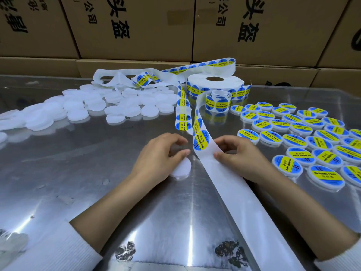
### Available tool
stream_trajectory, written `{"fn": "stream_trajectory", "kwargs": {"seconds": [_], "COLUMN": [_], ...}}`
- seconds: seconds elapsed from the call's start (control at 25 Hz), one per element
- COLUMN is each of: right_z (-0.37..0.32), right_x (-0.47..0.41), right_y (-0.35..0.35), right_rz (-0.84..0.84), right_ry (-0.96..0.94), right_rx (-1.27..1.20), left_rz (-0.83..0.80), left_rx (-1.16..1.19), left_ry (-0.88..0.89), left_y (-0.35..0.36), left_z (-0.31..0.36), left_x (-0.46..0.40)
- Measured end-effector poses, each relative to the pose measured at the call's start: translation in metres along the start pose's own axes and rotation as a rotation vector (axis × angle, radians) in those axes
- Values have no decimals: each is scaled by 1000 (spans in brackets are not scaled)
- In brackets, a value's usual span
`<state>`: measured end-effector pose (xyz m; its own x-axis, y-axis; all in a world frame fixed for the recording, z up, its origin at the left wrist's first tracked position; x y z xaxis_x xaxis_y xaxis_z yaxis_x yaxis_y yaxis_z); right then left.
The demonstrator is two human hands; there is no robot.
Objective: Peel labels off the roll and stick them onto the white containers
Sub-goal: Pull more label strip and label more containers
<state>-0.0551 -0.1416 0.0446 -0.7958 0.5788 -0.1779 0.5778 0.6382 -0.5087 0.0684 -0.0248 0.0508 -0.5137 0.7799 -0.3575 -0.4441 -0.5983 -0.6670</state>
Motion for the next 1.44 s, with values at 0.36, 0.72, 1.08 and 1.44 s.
{"fn": "stream_trajectory", "kwargs": {"seconds": [0.36, 0.72, 1.08, 1.44], "right_z": [-14, -11, 10, -30], "right_x": [4, 4, 3, 10], "right_y": [19, 20, 1, 13], "right_rz": [-138, -120, -57, -166], "right_ry": [-73, -113, 69, -11], "right_rx": [-124, 33, 266, -62], "left_rz": [-64, 40, 330, 46], "left_rx": [28, 132, 352, 179], "left_ry": [186, 177, 103, 273], "left_y": [10, -5, -51, -19], "left_z": [34, 39, 22, 52], "left_x": [8, 9, 3, 7]}}
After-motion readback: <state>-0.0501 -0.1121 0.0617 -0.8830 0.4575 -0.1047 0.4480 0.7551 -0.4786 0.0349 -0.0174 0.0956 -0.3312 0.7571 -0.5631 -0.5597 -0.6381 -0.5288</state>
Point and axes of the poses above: each hand's wrist, its own x-axis away from the middle knuckle, its own y-axis out of the palm, z = x × y, the point moved 10 cm from there along -x, towards the middle knuckle, and after that the axes turned 1 degree about x, right-handed, at the moved point
